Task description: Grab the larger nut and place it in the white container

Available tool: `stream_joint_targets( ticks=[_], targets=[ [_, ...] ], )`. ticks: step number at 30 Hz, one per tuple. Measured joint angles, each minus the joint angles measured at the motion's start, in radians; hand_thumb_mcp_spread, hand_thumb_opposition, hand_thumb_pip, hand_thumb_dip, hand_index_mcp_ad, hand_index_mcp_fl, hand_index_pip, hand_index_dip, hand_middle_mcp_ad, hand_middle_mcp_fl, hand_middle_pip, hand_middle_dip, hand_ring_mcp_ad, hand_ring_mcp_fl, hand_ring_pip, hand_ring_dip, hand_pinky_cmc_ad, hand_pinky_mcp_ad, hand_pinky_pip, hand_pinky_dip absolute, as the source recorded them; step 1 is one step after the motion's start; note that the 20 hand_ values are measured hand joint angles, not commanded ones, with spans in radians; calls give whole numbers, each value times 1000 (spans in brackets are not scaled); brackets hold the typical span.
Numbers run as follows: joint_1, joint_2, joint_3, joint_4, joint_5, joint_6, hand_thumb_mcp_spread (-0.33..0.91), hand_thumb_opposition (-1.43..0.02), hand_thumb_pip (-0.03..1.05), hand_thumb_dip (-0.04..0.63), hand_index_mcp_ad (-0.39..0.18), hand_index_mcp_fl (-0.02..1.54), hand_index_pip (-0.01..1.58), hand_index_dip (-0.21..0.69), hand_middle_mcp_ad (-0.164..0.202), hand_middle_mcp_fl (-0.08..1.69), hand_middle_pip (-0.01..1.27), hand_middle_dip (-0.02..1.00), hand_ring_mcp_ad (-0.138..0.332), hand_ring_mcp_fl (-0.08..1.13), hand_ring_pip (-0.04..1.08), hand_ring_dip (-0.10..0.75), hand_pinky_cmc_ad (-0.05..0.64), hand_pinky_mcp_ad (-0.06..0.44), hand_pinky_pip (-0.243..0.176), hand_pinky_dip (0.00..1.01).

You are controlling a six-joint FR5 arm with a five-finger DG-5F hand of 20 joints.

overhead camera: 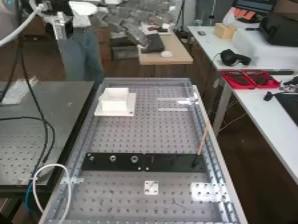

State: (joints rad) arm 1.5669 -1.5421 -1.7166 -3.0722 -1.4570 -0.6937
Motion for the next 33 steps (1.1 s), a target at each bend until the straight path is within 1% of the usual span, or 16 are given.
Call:
stream_joint_targets(
  ticks=[2,3,4,6,11,12,13,15,16,17,22,27,29,33],
  targets=[
    [0,4,-28,19,5,5,192,-726,564,77,-54,24,99,-28,72,40,131,239,155,0,93,145,380,342,-89,632],
    [-2,6,-44,29,5,6,194,-733,578,77,-54,24,101,-24,70,37,131,239,159,0,93,145,380,342,-89,634],
    [-6,7,-64,42,2,6,195,-737,602,77,-58,23,101,-44,68,37,131,239,155,0,93,145,380,340,-89,634],
    [-18,8,-86,56,-8,10,197,-735,609,91,-61,21,106,-58,68,38,131,239,159,0,93,148,380,340,-89,632],
    [-84,5,-142,104,-75,19,197,-740,613,94,-61,24,134,-80,72,40,131,239,161,0,86,150,380,340,-89,632],
    [-95,4,-149,110,-87,19,197,-740,613,94,-63,24,129,-91,66,37,131,236,161,0,86,147,380,340,-89,632],
    [-111,3,-160,117,-105,17,197,-740,613,94,-65,24,133,-87,72,37,131,236,162,0,86,147,380,340,-89,632],
    [-135,0,-177,131,-132,8,194,-738,616,94,-68,24,136,-94,73,40,131,239,164,0,86,150,380,342,-89,632],
    [-149,-3,-190,141,-149,-4,194,-742,618,94,-70,23,136,-96,68,37,131,239,162,0,86,150,380,340,-89,632],
    [-165,-8,-202,151,-166,-16,190,-745,618,94,-73,21,136,-99,73,37,131,239,162,0,86,150,380,340,-89,632],
    [-224,-38,-244,193,-235,-31,194,-775,630,106,-79,21,166,-112,73,37,131,239,164,0,89,157,380,342,-89,632],
    [-280,-75,-279,248,-296,-31,199,-787,639,108,-89,37,264,-127,72,49,131,239,162,0,89,157,380,342,-89,648],
    [-313,-98,-295,281,-328,-27,218,-787,646,108,-93,37,314,-127,70,52,131,239,164,0,93,157,380,340,-89,648],
    [-357,-134,-315,331,-375,-26,239,-805,646,126,-94,40,452,-127,73,52,131,239,162,0,89,157,380,340,-89,648]
  ],
)
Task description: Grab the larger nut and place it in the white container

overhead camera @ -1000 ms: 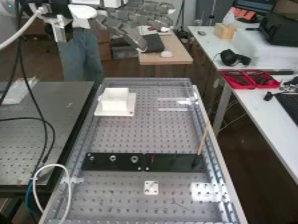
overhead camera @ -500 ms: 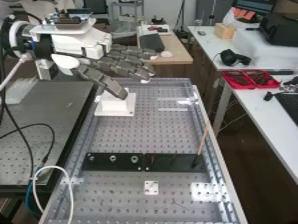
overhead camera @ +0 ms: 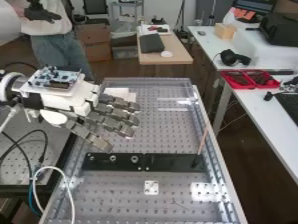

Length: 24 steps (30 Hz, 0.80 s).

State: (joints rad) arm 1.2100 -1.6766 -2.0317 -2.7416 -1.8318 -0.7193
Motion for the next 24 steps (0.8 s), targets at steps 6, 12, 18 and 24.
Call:
stream_joint_targets(
  ticks=[6,12,18,24],
  targets=[
    [-56,-66,-11,64,-77,-23,260,-822,696,141,-134,40,709,-127,72,51,131,239,164,0,89,157,380,340,-89,648],
    [-91,-141,-1,109,-138,-40,293,-836,684,143,-154,37,942,-126,72,16,126,239,164,0,89,159,379,342,-89,648],
    [-109,-199,2,172,-176,-42,311,-850,682,147,-168,35,1129,-119,72,2,129,250,164,0,86,164,380,342,-89,634],
    [-114,-225,-3,227,-193,-50,325,-848,682,147,-178,23,1286,-82,72,0,129,250,164,0,86,164,380,340,-89,620]
  ],
)
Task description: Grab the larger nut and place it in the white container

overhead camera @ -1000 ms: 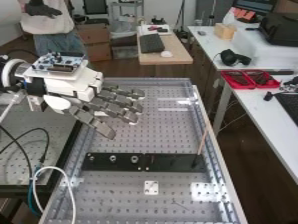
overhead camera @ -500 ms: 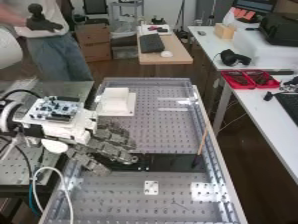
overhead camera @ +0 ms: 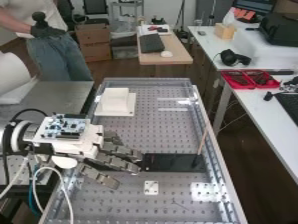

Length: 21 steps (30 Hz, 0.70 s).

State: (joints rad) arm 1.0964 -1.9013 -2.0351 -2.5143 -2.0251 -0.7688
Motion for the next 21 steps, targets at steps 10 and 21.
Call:
stream_joint_targets(
  ticks=[10,21],
  targets=[
    [13,-20,-26,84,-5,-19,330,-862,689,159,-187,7,1463,-31,72,3,129,250,164,0,87,164,380,340,-89,620],
    [11,-49,-20,106,-26,-59,344,-862,695,159,-195,0,1555,5,72,2,129,250,166,0,86,164,379,326,-89,620]
  ],
)
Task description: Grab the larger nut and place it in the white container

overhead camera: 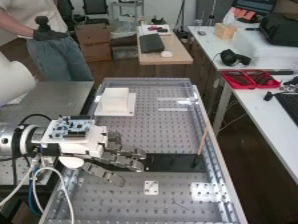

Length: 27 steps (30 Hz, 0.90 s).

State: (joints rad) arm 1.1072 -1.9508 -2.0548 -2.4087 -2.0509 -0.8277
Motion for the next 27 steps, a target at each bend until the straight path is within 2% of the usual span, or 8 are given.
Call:
stream_joint_targets(
  ticks=[11,27],
  targets=[
    [-2,-28,-1,22,-23,-32,344,-862,695,159,-195,3,1557,7,70,2,127,250,166,0,86,162,377,328,-89,620],
    [0,-56,22,3,-33,-57,346,-876,702,173,-195,3,1557,7,66,2,127,250,166,0,99,162,377,328,-89,620]
  ],
)
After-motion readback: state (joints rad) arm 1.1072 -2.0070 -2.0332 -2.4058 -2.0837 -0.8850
